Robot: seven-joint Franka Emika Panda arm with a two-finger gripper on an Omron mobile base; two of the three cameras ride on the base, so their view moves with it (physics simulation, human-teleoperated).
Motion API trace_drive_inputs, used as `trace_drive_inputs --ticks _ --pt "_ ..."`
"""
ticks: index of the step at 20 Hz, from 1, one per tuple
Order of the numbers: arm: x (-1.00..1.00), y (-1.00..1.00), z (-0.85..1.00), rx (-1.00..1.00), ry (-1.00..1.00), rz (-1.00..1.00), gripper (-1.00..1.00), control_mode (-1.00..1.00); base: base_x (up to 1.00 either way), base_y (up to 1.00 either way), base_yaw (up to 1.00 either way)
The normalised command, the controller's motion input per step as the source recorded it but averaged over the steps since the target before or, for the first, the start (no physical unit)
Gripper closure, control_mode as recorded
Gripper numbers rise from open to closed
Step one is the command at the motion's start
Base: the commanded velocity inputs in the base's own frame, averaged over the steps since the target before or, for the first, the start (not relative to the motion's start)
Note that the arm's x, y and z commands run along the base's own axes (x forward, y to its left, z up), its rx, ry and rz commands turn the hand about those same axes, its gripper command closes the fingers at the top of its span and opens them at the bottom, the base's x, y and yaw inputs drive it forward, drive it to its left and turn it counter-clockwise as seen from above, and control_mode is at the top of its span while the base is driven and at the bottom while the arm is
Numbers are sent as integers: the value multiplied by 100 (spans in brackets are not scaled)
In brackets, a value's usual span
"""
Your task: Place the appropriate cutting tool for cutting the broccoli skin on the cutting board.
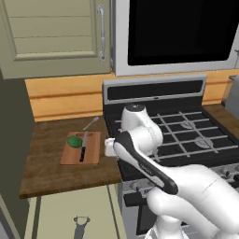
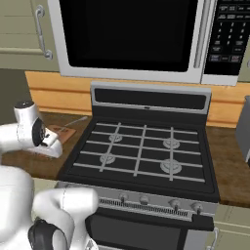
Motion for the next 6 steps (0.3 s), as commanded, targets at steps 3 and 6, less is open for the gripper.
trace_drive_inputs --ticks 3,6 --pt "-100 -88 72 12 -7 10 -100 -100 0 0 0" --pt "-100 -100 78 13 -7 12 -100 -100 0 0 0"
